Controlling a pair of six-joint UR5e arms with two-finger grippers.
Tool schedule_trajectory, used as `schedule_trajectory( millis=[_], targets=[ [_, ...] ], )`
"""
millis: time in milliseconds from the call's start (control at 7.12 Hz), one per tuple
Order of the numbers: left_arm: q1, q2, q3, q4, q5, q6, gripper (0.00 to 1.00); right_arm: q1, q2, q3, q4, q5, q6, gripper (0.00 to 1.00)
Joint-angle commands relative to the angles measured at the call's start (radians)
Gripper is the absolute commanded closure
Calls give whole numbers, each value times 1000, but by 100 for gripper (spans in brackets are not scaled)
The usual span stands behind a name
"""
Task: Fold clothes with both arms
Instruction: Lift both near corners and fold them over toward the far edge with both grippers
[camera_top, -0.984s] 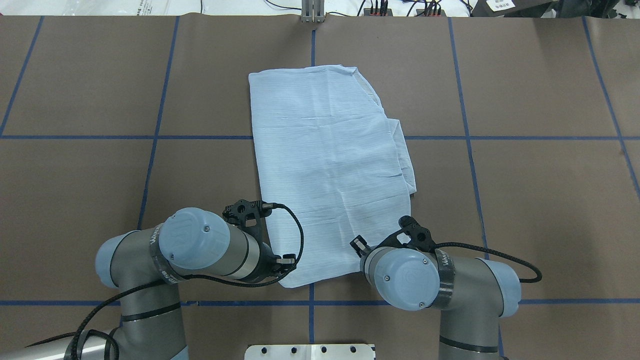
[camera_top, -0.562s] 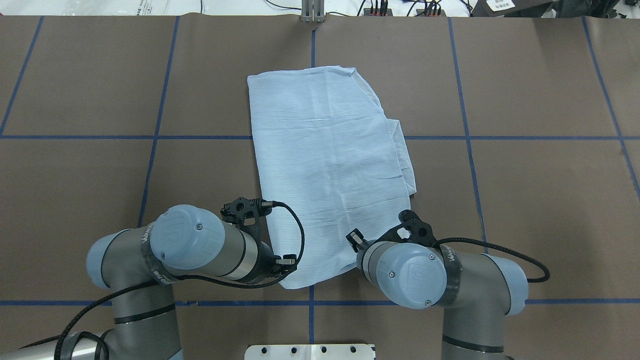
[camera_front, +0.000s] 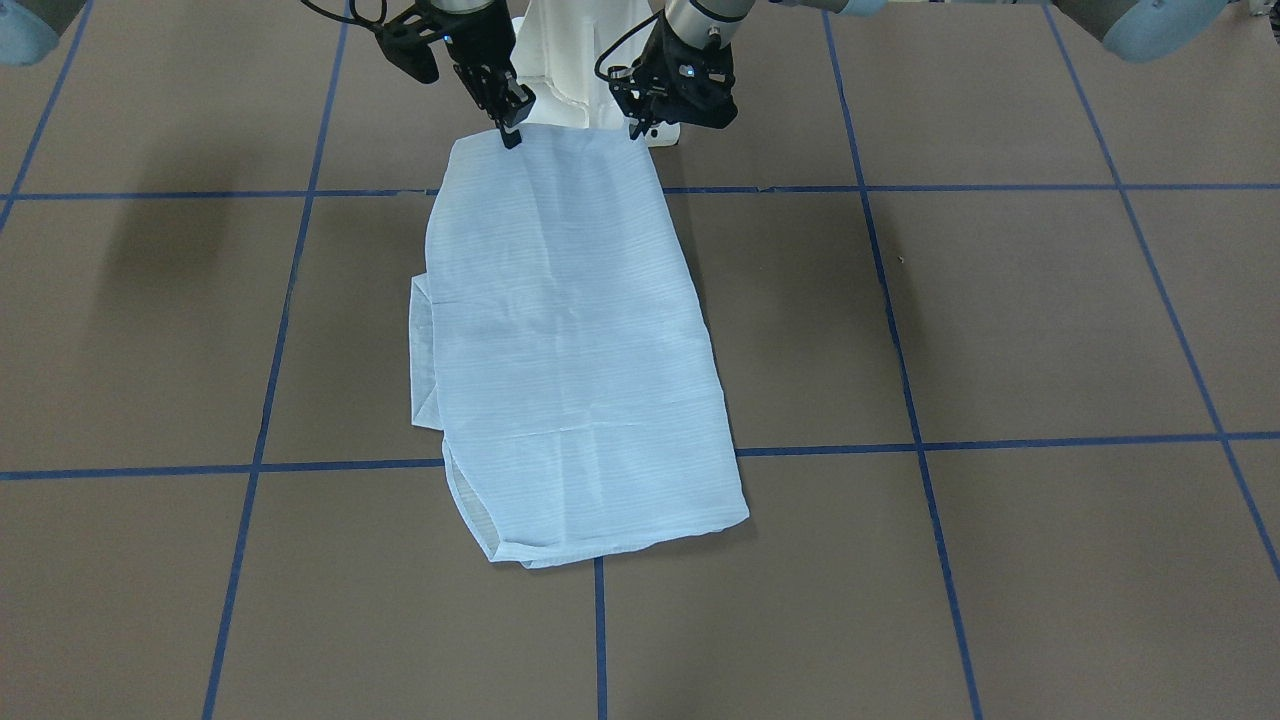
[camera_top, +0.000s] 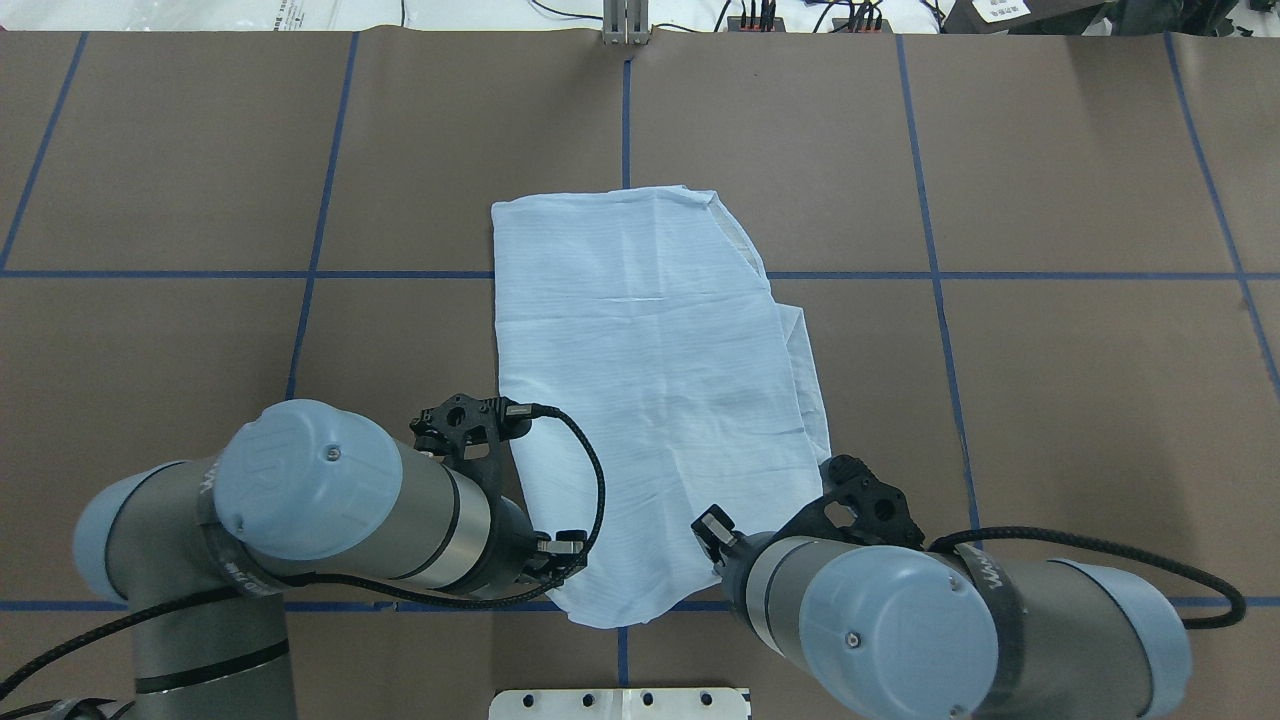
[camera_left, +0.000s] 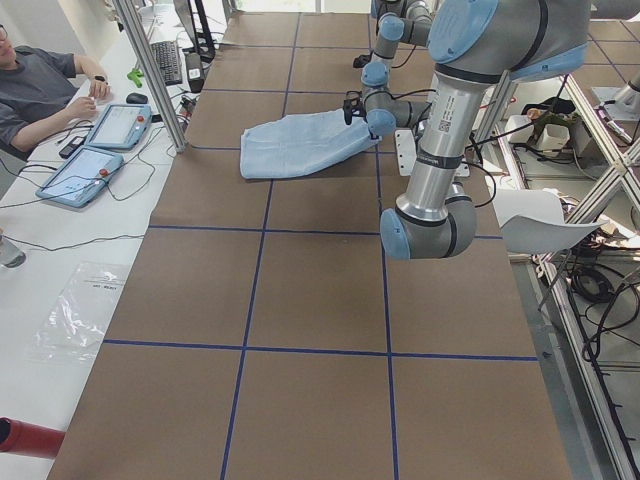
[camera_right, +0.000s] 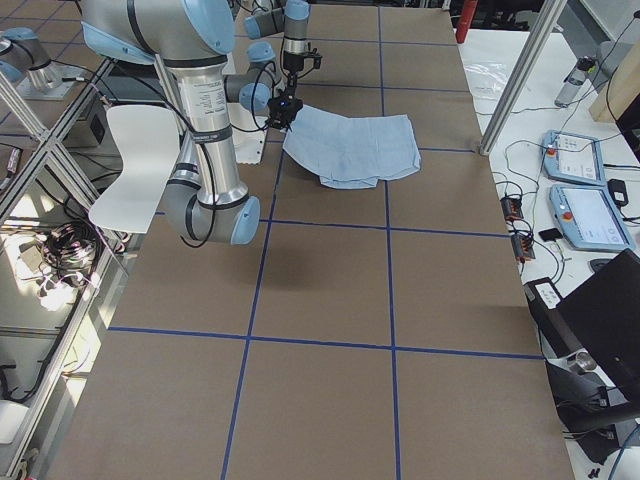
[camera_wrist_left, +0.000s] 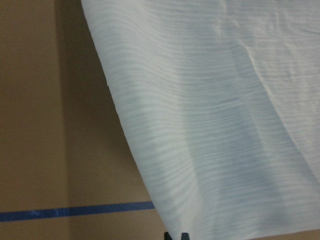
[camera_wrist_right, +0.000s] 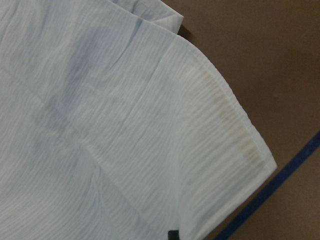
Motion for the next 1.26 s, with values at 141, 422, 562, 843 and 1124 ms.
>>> schedule_trajectory(
  millis=[141,422,562,843,1124],
  targets=[
    [-44,-13,-64,128,3,62,100,12,83,-15,-124,-19,-55,100],
    [-144,-27,-42,128,3,116,100,83,124,-67,-112,-40,-144,100],
    [-187,-50,-10,128,4,128,100,115,147,-113,-58,-42,-176,100],
    [-265,-115,106,127,9,163,100,192,195,-203,11,-42,-248,100],
    [-318,-183,250,113,20,202,100,293,272,-353,77,-33,-337,100]
  ],
)
